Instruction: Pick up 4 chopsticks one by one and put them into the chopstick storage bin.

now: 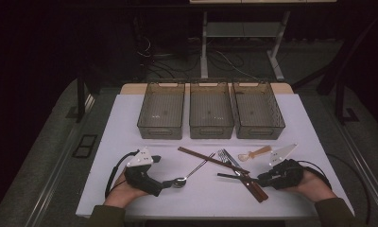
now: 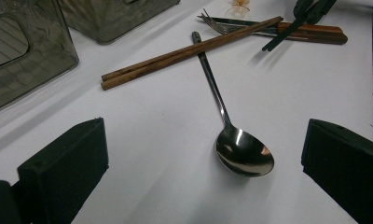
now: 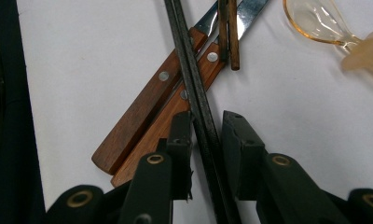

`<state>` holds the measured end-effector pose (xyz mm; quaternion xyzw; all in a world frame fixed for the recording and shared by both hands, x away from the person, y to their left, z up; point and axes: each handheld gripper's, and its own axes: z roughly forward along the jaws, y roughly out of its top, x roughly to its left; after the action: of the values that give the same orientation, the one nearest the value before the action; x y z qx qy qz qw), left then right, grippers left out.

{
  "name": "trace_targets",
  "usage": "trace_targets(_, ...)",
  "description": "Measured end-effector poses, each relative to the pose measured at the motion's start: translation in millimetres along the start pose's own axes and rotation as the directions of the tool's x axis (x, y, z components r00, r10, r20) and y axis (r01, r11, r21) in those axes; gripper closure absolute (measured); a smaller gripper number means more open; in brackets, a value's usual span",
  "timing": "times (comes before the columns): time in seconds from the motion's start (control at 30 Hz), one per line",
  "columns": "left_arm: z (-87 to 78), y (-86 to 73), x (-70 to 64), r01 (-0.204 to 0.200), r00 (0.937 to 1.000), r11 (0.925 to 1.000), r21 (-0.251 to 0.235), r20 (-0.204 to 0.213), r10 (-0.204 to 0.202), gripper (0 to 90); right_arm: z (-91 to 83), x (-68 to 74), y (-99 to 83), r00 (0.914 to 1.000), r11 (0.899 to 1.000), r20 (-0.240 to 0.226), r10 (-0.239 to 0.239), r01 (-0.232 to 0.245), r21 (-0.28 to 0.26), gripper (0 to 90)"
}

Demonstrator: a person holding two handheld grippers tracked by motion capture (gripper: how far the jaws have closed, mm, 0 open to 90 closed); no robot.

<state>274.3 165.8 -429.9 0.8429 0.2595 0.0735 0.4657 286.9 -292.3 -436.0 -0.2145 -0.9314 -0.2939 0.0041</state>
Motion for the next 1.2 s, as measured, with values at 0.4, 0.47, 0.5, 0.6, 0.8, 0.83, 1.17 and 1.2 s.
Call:
trace_targets(0.4, 0.3, -0.1, -0.4, 0.0, 1.0, 1.0, 0.005, 0.001, 0.0, 0.0, -0.3, 2.6, 0.5, 1.0, 1.0, -0.001, -0.004, 0.004, 0.009, 77.1)
trace_targets(0.47, 0.7, -0.2, -0.8, 0.006, 1.0, 1.0, 0.0, 0.0, -0.006, 0.0, -0.3, 2.7, 0.5, 1.0, 1.0, 0.001, -0.008, 0.008, 0.011, 78.2)
trace_targets(0.5, 0.3, -0.1, -0.4, -0.001, 1.0, 1.0, 0.006, 0.0, 0.001, 0.0, -0.3, 2.9, 0.5, 1.0, 1.0, 0.0, -0.01, 0.01, 0.011, 78.7)
trace_targets(0.6, 0.7, -0.2, -0.8, 0.005, 1.0, 1.0, 0.001, 0.0, -0.005, 0.0, -0.4, 3.0, 0.5, 0.9999, 1.0, 0.003, -0.012, 0.012, 0.014, 79.1)
trace_targets(0.8, 0.8, -0.3, -1.1, 0.009, 1.0, 1.0, 0.001, -0.001, -0.009, 0.0, -0.5, 3.6, 1.0, 0.9996, 1.0, 0.008, -0.026, 0.026, 0.015, 79.5)
trace_targets(0.83, 0.5, -0.2, -0.5, 0.001, 1.0, 1.0, 0.006, 0.0, -0.001, 0.0, -0.3, 3.9, 1.2, 0.9996, 1.0, 0.008, -0.029, 0.029, 0.013, 79.6)
trace_targets(1.17, 0.1, -0.3, -0.6, 0.0, 1.0, 1.0, 0.009, 0.001, 0.0, 0.0, -1.8, 3.3, 0.4, 0.9998, 1.0, 0.012, -0.015, 0.015, -0.005, 69.0)
trace_targets(1.2, 0.2, -0.3, -0.7, 0.001, 1.0, 1.0, 0.008, 0.001, -0.001, 0.0, -3.1, 2.8, 0.0, 0.9998, 1.0, 0.012, -0.012, 0.012, -0.013, 67.9)
